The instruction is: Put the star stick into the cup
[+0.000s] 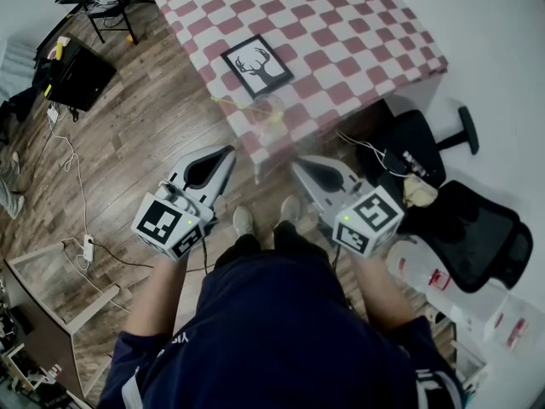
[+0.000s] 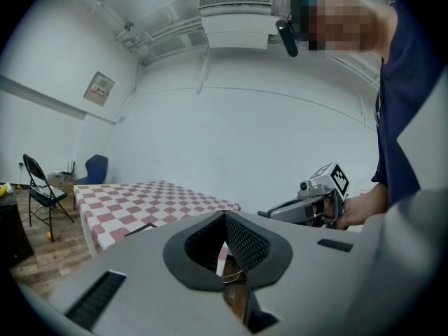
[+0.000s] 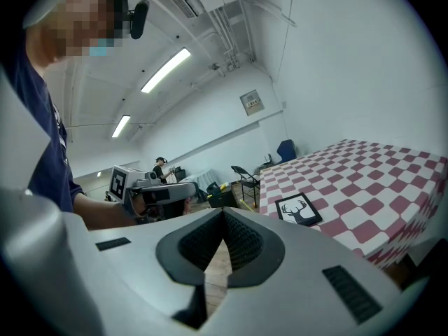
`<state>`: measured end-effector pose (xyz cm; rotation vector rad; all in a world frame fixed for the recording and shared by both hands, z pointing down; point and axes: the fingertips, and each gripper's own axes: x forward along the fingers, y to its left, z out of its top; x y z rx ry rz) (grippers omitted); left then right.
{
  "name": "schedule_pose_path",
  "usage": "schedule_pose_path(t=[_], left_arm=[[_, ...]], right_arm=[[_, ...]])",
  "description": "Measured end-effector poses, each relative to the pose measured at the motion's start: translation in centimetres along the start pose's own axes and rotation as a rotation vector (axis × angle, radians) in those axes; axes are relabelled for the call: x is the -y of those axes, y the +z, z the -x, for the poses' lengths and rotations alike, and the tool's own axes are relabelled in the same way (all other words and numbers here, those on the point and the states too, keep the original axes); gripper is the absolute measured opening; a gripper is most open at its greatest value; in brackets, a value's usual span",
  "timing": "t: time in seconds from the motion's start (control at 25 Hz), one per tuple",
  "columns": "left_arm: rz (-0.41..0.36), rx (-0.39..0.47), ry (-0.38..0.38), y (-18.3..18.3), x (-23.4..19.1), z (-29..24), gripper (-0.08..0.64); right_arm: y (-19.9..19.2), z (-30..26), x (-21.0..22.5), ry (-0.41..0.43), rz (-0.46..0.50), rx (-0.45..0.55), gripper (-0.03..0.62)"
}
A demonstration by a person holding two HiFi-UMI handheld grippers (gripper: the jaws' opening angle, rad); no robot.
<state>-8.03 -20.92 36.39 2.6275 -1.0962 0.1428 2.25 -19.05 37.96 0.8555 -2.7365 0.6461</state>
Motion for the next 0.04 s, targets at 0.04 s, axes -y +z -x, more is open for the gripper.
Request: schedule_pose_path(t=[0.04], left_arm=[[0.001,0.001,0.001,0.02,-0.06,-0.02,0.031]], right_arm=[[0.00,-0.02,0.08,-0.001,0.001,0.000,0.015]])
